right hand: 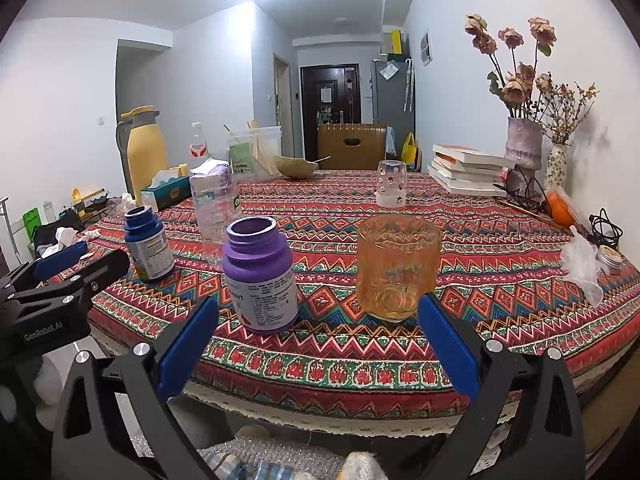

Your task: Flip cup upright

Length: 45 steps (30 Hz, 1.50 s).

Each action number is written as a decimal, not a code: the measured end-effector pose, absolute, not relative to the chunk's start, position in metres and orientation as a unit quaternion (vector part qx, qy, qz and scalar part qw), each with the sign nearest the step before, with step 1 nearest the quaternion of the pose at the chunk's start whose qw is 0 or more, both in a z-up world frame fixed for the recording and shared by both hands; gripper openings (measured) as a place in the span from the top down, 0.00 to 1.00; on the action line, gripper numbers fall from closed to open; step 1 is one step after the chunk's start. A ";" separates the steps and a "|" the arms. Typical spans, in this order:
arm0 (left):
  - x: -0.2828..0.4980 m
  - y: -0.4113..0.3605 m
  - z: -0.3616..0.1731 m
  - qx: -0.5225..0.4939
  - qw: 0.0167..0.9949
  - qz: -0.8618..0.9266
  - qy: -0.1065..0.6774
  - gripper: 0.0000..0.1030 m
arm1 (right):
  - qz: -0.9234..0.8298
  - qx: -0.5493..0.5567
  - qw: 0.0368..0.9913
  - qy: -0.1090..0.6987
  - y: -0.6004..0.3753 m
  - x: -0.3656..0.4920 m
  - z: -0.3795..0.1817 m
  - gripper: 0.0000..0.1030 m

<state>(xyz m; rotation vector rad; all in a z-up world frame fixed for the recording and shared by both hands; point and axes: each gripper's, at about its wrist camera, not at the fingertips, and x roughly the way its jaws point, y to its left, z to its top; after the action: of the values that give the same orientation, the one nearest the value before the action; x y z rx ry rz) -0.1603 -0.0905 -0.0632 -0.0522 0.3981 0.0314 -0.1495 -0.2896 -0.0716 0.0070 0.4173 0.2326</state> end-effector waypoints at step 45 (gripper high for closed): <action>-0.162 -0.090 -0.060 -0.028 0.981 0.015 0.191 0.07 | 0.116 0.001 0.972 0.202 -0.288 -0.150 -0.067 0.07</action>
<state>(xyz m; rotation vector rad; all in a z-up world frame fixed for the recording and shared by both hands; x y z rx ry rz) -0.1617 -0.0904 -0.0597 -0.0558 0.3854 0.0308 -0.1500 -0.2880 -0.0667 0.0023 0.4079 0.2347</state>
